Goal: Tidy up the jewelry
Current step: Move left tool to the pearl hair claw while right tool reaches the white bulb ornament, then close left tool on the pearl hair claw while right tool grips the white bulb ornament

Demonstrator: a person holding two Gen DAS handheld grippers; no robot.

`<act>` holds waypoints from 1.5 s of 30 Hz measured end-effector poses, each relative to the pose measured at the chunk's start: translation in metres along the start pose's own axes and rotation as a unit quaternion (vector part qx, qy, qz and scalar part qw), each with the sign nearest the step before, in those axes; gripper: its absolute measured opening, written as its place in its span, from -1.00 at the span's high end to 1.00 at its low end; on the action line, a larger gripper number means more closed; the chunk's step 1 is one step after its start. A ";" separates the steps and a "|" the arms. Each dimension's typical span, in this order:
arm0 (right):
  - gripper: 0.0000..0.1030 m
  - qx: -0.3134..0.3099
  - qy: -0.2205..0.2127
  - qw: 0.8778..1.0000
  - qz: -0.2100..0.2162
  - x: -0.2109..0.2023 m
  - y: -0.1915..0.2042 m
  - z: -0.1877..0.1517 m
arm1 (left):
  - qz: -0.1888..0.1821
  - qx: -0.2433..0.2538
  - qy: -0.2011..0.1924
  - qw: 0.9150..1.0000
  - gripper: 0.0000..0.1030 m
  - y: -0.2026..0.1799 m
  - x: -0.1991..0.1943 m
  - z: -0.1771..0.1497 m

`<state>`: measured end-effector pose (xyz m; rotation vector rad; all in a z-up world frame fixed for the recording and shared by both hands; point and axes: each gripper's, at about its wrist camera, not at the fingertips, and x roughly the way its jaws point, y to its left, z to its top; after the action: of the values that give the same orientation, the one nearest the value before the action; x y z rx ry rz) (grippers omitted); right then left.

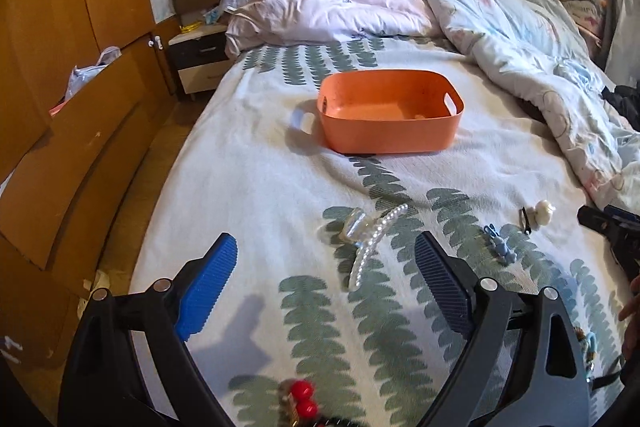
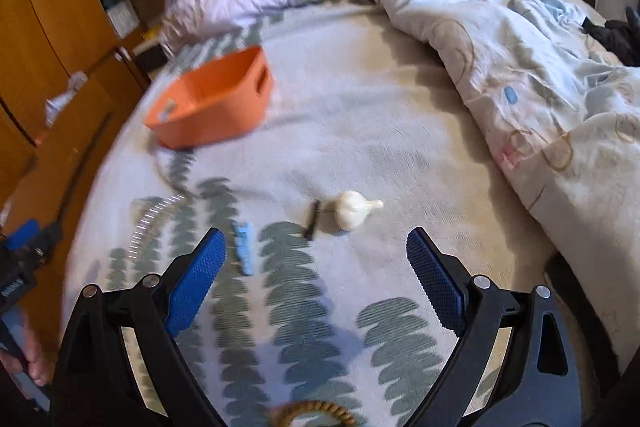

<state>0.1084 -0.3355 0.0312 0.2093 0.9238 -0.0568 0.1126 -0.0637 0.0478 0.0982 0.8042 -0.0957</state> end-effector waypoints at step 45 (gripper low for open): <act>0.10 0.008 0.074 0.996 -0.052 0.105 -0.006 0.016 | 0.014 0.008 0.140 0.990 -0.73 -0.029 0.125 -0.017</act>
<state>0.1833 -0.3405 -0.0436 0.1817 1.0822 -0.1454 0.1836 -0.0964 -0.0556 0.1395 1.0815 -0.0624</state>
